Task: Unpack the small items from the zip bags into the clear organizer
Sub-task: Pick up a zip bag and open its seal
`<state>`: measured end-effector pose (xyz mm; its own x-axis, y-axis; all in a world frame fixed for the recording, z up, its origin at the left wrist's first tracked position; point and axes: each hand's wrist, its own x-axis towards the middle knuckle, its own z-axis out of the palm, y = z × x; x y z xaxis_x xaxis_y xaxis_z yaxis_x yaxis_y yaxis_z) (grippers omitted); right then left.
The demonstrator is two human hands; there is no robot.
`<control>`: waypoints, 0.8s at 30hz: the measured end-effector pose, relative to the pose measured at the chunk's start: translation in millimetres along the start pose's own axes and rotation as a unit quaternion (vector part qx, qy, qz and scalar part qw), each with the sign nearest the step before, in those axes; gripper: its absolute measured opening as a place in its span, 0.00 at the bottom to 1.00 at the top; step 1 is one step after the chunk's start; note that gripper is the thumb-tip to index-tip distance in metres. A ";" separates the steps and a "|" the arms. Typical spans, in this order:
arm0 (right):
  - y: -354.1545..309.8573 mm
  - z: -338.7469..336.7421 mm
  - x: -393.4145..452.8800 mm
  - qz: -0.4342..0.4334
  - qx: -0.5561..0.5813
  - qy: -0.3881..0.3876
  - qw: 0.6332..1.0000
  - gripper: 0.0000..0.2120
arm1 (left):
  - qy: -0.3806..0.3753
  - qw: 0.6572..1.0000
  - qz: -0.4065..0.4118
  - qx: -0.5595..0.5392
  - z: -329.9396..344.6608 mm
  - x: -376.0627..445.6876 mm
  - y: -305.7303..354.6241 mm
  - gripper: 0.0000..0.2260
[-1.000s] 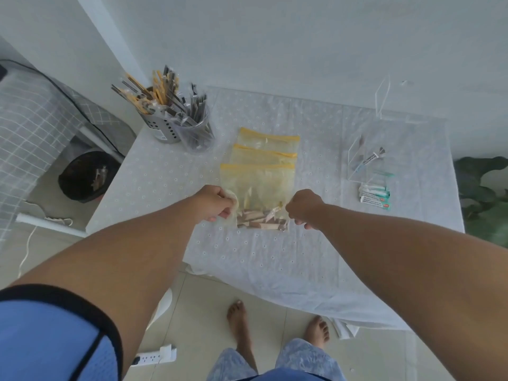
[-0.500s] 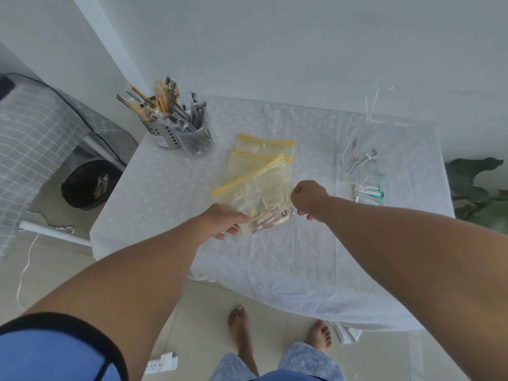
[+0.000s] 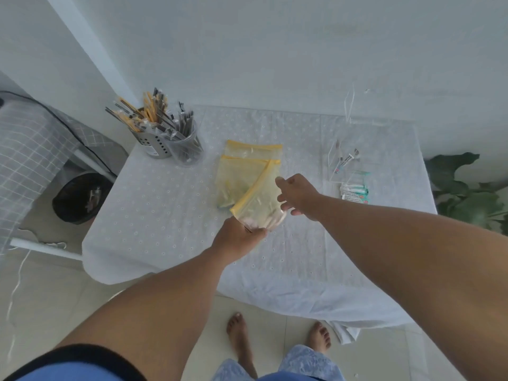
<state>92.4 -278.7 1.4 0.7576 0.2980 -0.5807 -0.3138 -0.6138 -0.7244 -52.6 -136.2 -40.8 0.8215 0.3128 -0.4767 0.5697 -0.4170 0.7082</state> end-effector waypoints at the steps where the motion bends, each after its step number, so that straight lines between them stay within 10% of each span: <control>1: -1.0 -2.5 -4.1 -0.006 0.016 -0.009 1.000 0.23 | -0.009 1.000 0.005 0.016 3.5 -0.6 1.7 0.19; 14: 20.4 -26.0 -26.2 -0.066 -0.044 -0.035 0.996 0.19 | -0.100 0.920 0.169 0.339 29.0 -3.4 48.3 0.20; 19: 28.9 -37.6 -29.1 -0.062 -0.025 -0.039 0.997 0.11 | -0.158 0.946 0.151 0.238 19.3 5.2 41.2 0.16; 24: 30.5 -50.8 -33.3 -0.078 0.003 -0.024 0.997 0.06 | -0.022 0.985 0.158 0.065 -1.9 14.5 51.7 0.19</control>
<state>86.7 -344.5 17.5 0.7690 0.4247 -0.4777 -0.1982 -0.5521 -0.8099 -11.3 -151.7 -10.1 0.9570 0.1131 -0.2673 0.2808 -0.5936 0.7542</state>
